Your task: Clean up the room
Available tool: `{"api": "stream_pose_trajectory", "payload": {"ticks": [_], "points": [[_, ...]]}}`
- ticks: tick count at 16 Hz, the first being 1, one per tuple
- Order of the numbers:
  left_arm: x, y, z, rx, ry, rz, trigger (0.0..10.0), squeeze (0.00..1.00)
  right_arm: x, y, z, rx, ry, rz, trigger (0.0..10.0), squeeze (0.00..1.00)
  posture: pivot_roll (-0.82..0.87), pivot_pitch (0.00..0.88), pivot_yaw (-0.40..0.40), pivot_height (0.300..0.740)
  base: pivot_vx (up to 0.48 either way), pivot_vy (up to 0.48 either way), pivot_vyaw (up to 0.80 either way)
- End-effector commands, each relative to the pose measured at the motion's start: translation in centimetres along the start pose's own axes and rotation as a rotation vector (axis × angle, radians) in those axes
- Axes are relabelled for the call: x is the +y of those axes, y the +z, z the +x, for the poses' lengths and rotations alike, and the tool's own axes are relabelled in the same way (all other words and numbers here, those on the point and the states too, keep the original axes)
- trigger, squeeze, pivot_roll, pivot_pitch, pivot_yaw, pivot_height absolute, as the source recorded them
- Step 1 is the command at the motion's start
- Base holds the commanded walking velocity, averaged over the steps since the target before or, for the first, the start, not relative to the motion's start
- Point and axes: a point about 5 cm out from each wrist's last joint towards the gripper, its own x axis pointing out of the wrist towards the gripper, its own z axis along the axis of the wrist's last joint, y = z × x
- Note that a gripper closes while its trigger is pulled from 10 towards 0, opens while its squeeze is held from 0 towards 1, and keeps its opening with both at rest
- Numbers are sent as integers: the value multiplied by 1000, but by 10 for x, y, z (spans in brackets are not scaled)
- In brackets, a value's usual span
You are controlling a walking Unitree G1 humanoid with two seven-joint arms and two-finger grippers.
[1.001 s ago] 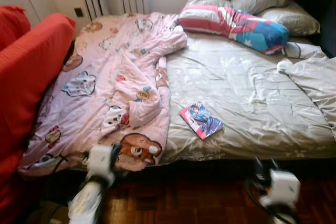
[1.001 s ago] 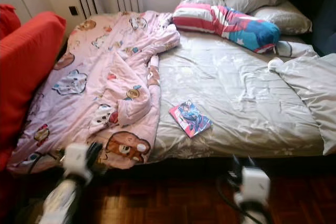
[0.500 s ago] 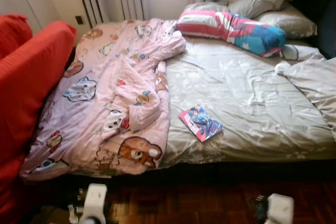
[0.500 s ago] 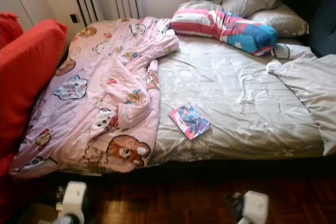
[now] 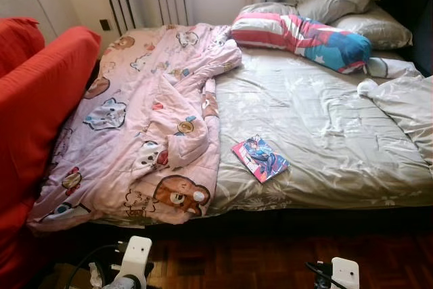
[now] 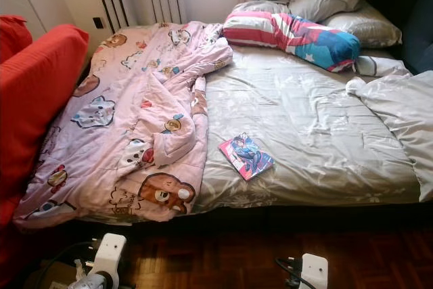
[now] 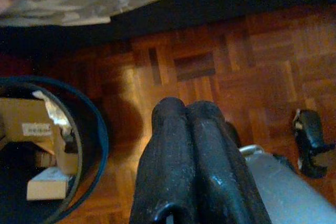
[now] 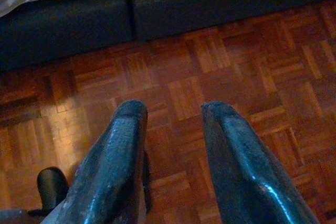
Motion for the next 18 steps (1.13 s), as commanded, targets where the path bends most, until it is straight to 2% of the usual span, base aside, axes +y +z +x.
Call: {"api": "stream_pose_trajectory", "payload": {"ticks": [1,8,18], "points": [[-1,-7,-1,33,0,-14,10000,0,2,-3,0,20,5,-3,10000,0,-18,50,42,740,0,0,0],[3,-8,-1,43,18,-27,10000,0,3,-6,-1,40,-1,26,10000,0,1,0,45,740,0,0,0],[-1,-16,-3,66,8,-32,10000,0,-8,-19,-5,96,-29,55,10000,0,-8,0,44,740,0,0,0]]}}
